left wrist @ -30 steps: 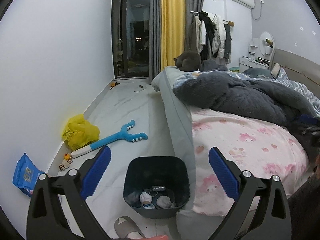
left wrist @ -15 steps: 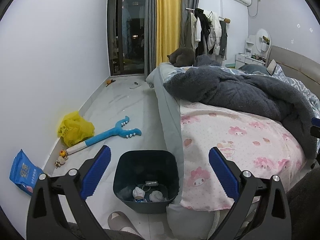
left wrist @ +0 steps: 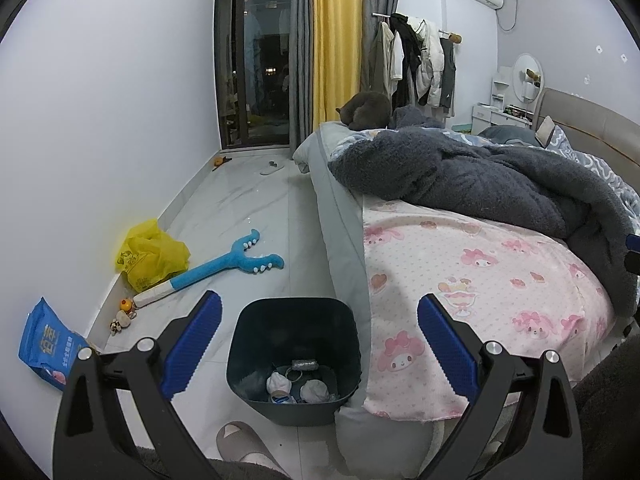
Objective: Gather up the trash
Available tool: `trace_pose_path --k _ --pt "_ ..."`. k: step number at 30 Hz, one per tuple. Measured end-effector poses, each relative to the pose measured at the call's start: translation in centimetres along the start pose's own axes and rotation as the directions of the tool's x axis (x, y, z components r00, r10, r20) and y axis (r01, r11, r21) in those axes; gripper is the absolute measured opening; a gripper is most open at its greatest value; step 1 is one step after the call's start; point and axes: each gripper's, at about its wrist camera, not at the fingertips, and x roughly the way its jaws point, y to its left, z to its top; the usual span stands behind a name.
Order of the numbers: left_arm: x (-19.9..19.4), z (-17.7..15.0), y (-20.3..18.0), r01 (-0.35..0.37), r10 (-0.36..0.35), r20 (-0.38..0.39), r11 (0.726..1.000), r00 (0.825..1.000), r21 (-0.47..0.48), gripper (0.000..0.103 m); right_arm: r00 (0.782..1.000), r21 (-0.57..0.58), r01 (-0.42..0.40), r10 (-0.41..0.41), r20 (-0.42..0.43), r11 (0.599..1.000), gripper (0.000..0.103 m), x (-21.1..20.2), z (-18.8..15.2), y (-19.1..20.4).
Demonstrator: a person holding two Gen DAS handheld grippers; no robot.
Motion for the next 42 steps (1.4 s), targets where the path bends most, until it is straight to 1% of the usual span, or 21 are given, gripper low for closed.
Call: trace_pose_path --k 42 --pt "0.41 -0.16 0.13 0.000 0.000 -0.005 1.000 1.000 0.011 0.100 1.000 -0.010 -0.004 0.004 -0.005 1.000 0.100 0.21 0.06 0.13"
